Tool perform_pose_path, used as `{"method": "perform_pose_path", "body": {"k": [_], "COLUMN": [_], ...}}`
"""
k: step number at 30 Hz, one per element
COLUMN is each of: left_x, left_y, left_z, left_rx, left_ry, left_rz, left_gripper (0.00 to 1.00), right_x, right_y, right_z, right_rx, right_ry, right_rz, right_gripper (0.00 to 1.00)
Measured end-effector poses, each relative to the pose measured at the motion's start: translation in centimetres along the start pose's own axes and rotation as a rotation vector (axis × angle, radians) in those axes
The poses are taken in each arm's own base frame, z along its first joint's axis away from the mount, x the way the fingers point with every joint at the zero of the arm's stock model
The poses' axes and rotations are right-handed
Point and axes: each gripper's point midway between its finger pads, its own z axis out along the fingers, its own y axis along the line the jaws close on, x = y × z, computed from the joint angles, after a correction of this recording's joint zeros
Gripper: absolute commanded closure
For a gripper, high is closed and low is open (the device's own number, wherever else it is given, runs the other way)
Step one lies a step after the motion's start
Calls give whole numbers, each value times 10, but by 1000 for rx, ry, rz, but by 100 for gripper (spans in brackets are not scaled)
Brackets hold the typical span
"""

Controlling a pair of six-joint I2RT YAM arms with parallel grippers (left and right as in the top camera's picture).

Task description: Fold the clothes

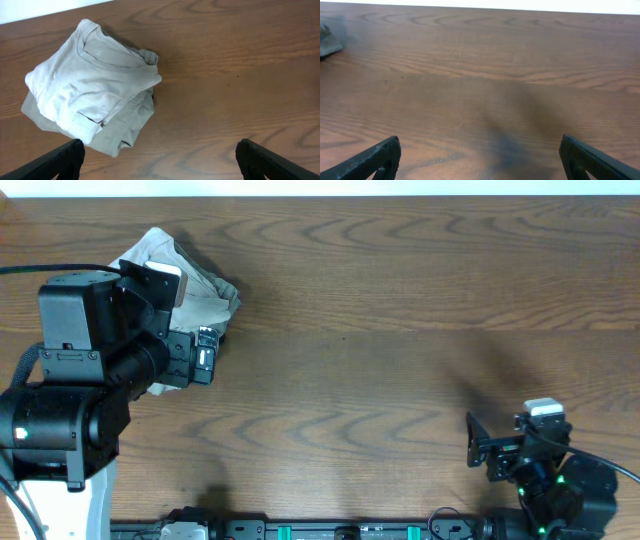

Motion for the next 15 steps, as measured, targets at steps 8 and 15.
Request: {"method": "perform_pose_path", "body": {"k": [8,15], "left_x": [0,0], "left_y": [0,0], "left_z": [0,0], "left_rx": [0,0], "left_ry": [0,0], "left_rz": [0,0], "left_gripper": [2,2], "right_x": [36,69], "right_y": [-1,-2], "right_z": [22,42], "right_rx": [-12,-21], "right_ry": [-27,39], "right_rz": [-9,7], "right_gripper": [1,1]}}
